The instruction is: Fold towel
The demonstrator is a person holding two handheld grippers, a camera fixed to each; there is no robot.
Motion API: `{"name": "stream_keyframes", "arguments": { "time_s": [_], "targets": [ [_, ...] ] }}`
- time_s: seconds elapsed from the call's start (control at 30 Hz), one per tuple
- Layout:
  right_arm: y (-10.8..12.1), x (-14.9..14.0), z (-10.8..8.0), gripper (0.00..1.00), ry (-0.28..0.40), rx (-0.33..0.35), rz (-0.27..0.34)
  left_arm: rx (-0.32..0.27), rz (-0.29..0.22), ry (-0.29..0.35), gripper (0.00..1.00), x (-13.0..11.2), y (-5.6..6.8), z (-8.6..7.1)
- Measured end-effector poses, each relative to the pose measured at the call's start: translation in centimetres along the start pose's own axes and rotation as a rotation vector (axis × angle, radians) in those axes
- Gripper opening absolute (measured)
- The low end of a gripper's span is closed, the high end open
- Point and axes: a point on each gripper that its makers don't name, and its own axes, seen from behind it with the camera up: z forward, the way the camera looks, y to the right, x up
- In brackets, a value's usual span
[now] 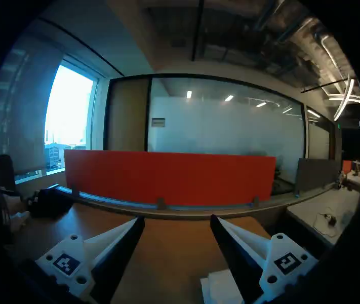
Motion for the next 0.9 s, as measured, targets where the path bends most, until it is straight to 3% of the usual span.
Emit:
{"name": "stream_keyframes", "arguments": {
  "time_s": [0.3, 0.6, 0.9],
  "targets": [
    [-0.6, 1.9, 0.4, 1.00, 0.006, 0.020, 0.035, 0.022, 0.039, 0.018, 0.93, 0.2, -0.1, -0.1],
    [-1.2, 3.8, 0.4, 1.00, 0.025, 0.036, 0.102, 0.051, 0.046, 0.056, 0.93, -0.2, -1.0, 0.0],
    [-3.0, 3.8, 0.5, 1.00, 0.027, 0.036, 0.096, 0.050, 0.064, 0.098, 0.93, -1.7, -2.1, 0.4]
  ]
}}
